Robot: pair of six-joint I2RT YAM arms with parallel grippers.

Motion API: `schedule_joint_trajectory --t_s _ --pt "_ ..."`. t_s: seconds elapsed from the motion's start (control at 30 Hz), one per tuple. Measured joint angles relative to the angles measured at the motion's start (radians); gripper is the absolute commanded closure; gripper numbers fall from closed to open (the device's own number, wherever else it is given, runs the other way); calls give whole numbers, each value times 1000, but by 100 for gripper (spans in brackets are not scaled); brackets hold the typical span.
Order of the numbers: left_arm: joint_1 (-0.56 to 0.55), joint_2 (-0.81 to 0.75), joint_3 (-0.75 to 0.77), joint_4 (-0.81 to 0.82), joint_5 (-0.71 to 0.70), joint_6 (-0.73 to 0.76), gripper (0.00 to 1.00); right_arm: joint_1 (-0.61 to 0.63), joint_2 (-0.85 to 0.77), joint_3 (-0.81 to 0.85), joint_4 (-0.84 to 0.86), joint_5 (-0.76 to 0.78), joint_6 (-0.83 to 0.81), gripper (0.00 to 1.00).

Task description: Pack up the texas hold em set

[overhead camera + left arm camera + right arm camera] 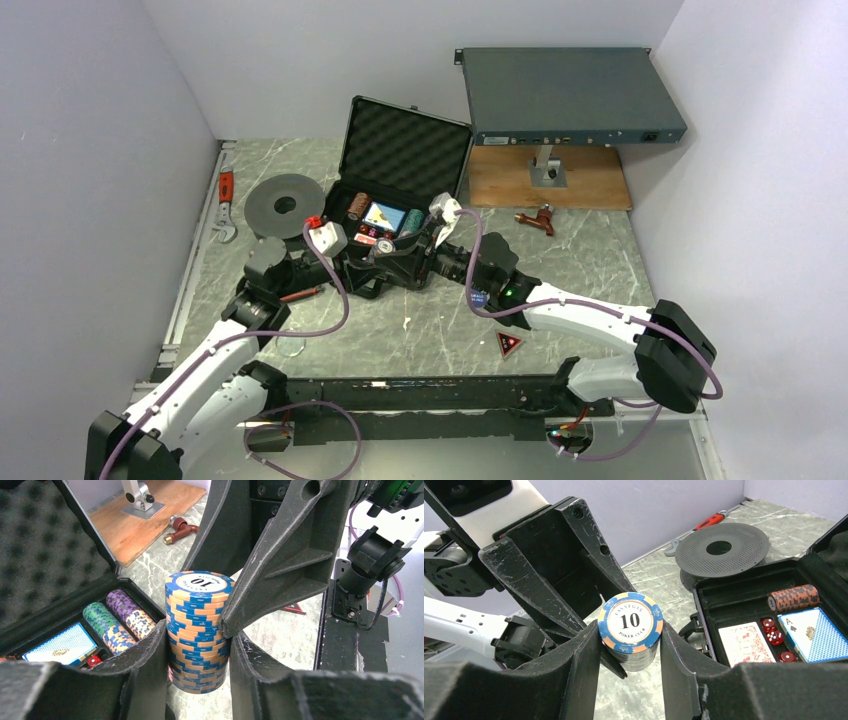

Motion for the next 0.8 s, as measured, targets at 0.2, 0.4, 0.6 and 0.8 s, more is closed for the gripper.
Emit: schedule_joint_trajectory --t_s 0.2,0.4,0.6,0.8 --pt "0 2 5 -8 -6 5 100 0 0 0 -1 0 0 42" --pt "0 7 12 -106 -71 27 100 1 -5 8 2 32 -23 21" --pt "1 35 43 -233 -174 28 100 3 -49 8 -24 174 -99 13" --pt "1 88 127 -336 -308 23 100 3 -134 7 -55 340 -219 11"
